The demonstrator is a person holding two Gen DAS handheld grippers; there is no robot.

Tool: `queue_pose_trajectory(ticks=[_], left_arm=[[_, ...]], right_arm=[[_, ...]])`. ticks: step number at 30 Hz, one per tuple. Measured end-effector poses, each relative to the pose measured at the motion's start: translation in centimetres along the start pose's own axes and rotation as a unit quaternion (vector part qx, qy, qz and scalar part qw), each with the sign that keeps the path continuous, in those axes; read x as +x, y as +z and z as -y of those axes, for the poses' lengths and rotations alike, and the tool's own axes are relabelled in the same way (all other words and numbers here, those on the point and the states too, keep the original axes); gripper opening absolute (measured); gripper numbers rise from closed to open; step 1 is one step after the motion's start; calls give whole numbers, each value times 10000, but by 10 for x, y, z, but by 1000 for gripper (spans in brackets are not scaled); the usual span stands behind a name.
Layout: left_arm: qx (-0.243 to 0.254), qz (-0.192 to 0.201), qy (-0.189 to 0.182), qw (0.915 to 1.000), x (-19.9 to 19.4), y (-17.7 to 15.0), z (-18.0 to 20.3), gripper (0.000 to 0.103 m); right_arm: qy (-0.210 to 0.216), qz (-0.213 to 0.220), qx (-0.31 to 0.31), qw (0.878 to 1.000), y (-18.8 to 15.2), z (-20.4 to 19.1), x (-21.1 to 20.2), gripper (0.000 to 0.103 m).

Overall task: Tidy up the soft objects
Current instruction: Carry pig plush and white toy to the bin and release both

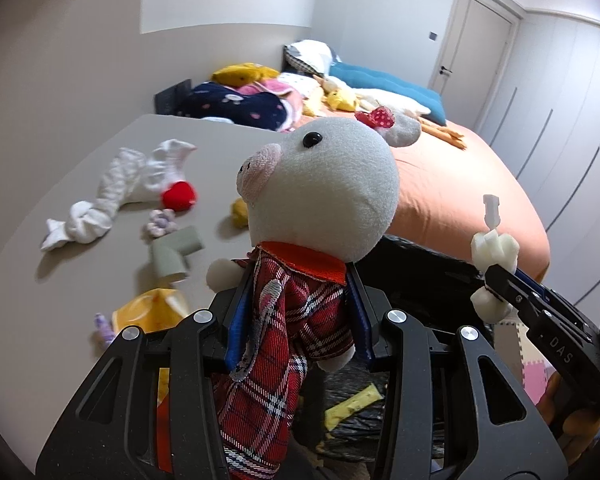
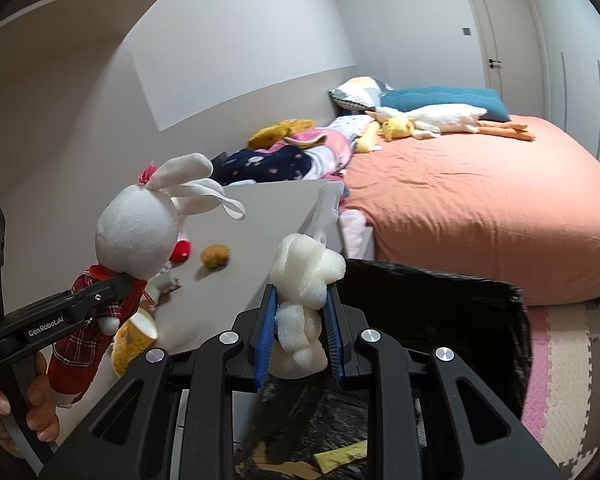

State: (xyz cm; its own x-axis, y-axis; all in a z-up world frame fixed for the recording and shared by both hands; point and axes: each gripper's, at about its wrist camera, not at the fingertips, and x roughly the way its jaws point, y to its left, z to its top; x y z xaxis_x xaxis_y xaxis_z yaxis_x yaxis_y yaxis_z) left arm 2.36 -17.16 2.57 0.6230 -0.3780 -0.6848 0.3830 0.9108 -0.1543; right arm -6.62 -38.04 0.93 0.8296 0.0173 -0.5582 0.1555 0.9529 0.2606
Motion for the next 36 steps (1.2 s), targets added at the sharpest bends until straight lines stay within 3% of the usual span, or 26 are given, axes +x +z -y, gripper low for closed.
queue_pose_trajectory(ticks=[22,23,25,26,31,36], left_arm=[[949,-565,-747,9911,47,-10,117,46],[1005,-609,-815,9897,49,-12,122,51],[1113,-628,-985,9869,50,-14,130,75],[1156,-586,-1023,9863,48,-15,134,94],[1415,-480,-908,9846,47,-20,144,97],[1317,-566,-960,9850,50,-23,141,97]], right_arm=[[-812,309,504,9949,3,79,-40,28],[-826,337,544,9945,4,82,-43,34],[-890,414,622,9932,5,88,-46,54],[-923,462,653,9925,6,90,-48,65],[-1092,600,883,9883,7,101,-55,67],[-1114,599,967,9873,7,107,-55,68]])
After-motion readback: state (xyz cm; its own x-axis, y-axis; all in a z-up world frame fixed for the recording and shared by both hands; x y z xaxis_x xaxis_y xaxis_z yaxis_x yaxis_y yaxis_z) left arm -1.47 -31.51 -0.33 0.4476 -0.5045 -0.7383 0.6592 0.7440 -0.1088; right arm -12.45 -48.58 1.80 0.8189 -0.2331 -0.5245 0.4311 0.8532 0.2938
